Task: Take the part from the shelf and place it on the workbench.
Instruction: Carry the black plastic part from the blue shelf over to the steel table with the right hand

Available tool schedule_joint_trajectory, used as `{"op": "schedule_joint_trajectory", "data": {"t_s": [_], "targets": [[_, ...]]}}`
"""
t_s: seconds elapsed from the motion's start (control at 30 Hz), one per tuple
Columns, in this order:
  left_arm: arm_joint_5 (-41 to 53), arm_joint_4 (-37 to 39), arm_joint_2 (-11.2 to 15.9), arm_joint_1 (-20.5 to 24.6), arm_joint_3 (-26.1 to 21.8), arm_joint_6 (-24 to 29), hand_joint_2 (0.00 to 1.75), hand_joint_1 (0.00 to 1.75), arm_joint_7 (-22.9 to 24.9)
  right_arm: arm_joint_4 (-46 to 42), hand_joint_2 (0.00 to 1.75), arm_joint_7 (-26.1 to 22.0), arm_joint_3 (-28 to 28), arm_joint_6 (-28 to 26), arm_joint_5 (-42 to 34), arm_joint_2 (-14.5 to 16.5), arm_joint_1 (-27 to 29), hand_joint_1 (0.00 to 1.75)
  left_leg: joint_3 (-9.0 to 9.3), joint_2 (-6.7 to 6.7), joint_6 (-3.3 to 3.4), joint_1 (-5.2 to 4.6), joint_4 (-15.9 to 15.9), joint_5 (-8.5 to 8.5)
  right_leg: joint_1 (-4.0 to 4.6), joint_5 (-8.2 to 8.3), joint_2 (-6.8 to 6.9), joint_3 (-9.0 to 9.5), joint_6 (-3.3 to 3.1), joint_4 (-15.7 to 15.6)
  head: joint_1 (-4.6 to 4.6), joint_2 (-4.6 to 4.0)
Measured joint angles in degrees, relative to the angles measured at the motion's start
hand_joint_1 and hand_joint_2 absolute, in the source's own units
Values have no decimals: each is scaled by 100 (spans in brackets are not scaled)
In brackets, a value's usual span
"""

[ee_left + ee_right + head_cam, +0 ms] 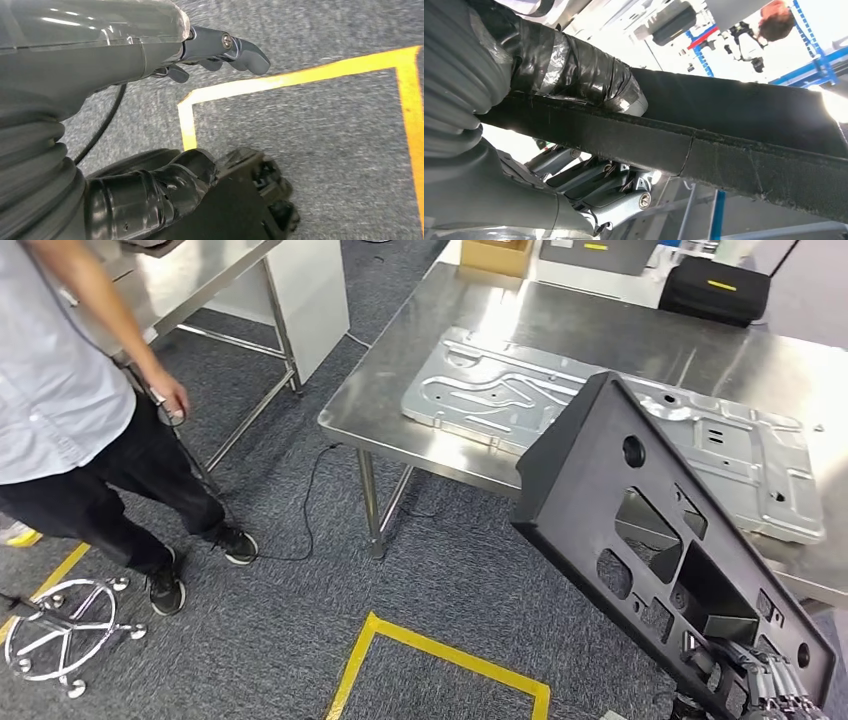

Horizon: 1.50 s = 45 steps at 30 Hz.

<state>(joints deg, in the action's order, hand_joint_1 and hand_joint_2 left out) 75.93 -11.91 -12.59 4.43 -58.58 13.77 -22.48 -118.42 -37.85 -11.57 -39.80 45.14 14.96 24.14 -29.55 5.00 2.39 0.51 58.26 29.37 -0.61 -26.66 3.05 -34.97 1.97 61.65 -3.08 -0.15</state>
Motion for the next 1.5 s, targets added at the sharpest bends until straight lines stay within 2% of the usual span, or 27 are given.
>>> {"op": "schedule_joint_trajectory", "data": {"t_s": [0.07,0.13,0.17,0.23,0.27,0.33,0.37,0.4,0.47,0.53,0.63,0.7,0.73,0.8,0.83,0.87,0.9,0.93,1.0,1.07,1.2,1.27,1.33,1.37,1.4,1.43,1.5], "targets": [[-1,1,0,7,0,-3,175,0,-1,12,175,14,33,0,10,-19,-20,175,39,98,-61,-24,-11,36,57,9,95,108,-79,-242,3,0],[-2,0,1,25,0,-8,175,0,-5,17,175,34,48,0,26,-28,-19,175,87,181,-121,-31,-32,67,48,24,-40,104,-146,-272,7,0],[-3,0,1,33,0,-14,175,0,-11,19,175,49,55,0,44,-31,-18,175,95,118,-152,-26,1,110,32,38,-104,116,-175,-303,8,0],[-10,1,2,37,0,-25,175,0,-25,27,175,83,90,0,97,-36,-35,175,-63,-174,-196,-5,380,351,-4,68,-225,145,-241,-354,13,0],[-14,2,2,30,0,-32,175,0,-29,36,175,110,117,0,120,-40,-46,175,-236,-331,-206,2,741,529,3,67,-283,146,-262,-357,13,0],[-17,1,3,8,0,-53,175,0,-33,64,175,204,186,0,153,-75,-58,175,-621,-443,-216,5,1457,774,14,57,-411,148,-294,-343,15,0],[-20,1,5,-5,-1,-68,175,0,-37,81,175,287,235,1,158,-117,-55,175,-719,-452,-218,5,1584,737,19,46,-469,152,-303,-330,16,0],[-21,0,7,-12,-1,-81,175,0,-45,101,175,391,295,1,155,-178,-52,175,-719,-455,-216,6,1494,585,21,33,-522,160,-305,-312,17,0],[-25,0,11,-13,-2,-105,175,0,-72,147,175,610,444,2,136,-330,-49,175,-492,-488,-194,10,826,132,21,-8,-600,178,-283,-267,17,0],[-26,0,13,-1,-1,-136,175,0,-102,192,175,744,600,2,127,-477,-51,175,-293,-551,-166,5,263,-100,34,-51,-641,168,-225,-209,14,0],[-26,-1,19,11,-2,-205,175,0,-143,245,175,802,798,2,163,-641,-50,175,-252,-568,-88,-15,124,-125,31,-58,-663,145,-128,-202,13,0],[-24,-1,25,7,-2,-266,175,0,-171,260,175,804,871,1,290,-705,-51,175,-225,-534,-10,-2,62,-171,26,-152,-574,96,-69,-77,10,0],[-22,0,26,6,-2,-298,175,0,-182,261,175,790,890,0,376,-719,-57,175,-215,-513,22,9,32,-189,21,-287,-505,3,-41,136,9,0],[-20,0,27,-2,-2,-353,175,0,-199,273,175,747,910,0,497,-730,-65,175,-213,-474,49,8,23,-187,-1,-646,-396,-334,13,839,8,0],[-20,0,30,-8,-2,-370,175,0,-203,283,175,728,915,0,516,-730,-64,175,-211,-454,52,8,23,-180,-18,-756,-380,-498,37,1161,9,0],[-20,0,32,-14,-2,-385,175,0,-205,295,175,709,917,0,509,-731,-62,175,-206,-437,50,8,24,-172,-39,-764,-371,-591,57,1329,9,0],[-19,-1,34,-16,-2,-393,175,0,-206,302,175,684,917,0,482,-731,-61,175,-194,-426,42,10,25,-161,-58,-651,-362,-569,70,1265,8,0],[-18,-1,36,-17,-2,-398,175,0,-207,306,175,657,916,0,447,-731,-63,175,-173,-419,29,13,25,-146,-75,-455,-346,-437,76,987,8,0],[-16,-1,36,-15,-1,-403,175,0,-209,307,175,602,915,0,383,-731,-70,175,-128,-411,-21,7,30,-104,-75,-114,-282,-49,57,196,7,0],[-14,-1,38,-12,-1,-408,175,0,-210,305,175,557,916,0,344,-730,-76,175,-107,-403,-91,-10,30,-71,-41,-42,-244,137,-2,-201,10,0],[-6,-1,40,-7,0,-413,175,0,-216,290,175,478,908,0,257,-712,-77,175,-84,-385,-223,1,91,31,-32,-63,-294,187,-156,-277,16,0],[-1,-1,42,-8,0,-413,175,0,-219,274,175,414,907,0,209,-683,-83,175,-318,-424,-250,14,602,301,-33,-72,-301,234,-232,-308,21,0],[1,-1,42,-17,0,-412,175,0,-220,271,175,364,903,0,176,-655,-87,175,-749,-447,-255,13,1389,599,-1,-101,-311,258,-287,-304,24,0],[2,-1,42,-25,0,-411,175,0,-220,271,175,338,900,0,159,-644,-87,175,-909,-448,-253,12,1639,633,15,-118,-323,276,-302,-303,24,0],[3,-1,43,-34,0,-409,175,0,-220,271,175,312,897,0,142,-635,-88,175,-971,-449,-245,12,1677,548,29,-137,-339,302,-311,-302,24,0],[4,-1,46,-41,0,-408,175,0,-220,271,175,283,895,0,125,-625,-88,175,-920,-451,-227,10,1482,352,40,-159,-358,338,-312,-301,24,0],[11,-1,57,-46,0,-407,175,0,-219,270,175,220,887,0,93,-599,-95,175,-625,-474,-159,-7,730,-107,64,-218,-383,412,-292,-295,21,0]]}}
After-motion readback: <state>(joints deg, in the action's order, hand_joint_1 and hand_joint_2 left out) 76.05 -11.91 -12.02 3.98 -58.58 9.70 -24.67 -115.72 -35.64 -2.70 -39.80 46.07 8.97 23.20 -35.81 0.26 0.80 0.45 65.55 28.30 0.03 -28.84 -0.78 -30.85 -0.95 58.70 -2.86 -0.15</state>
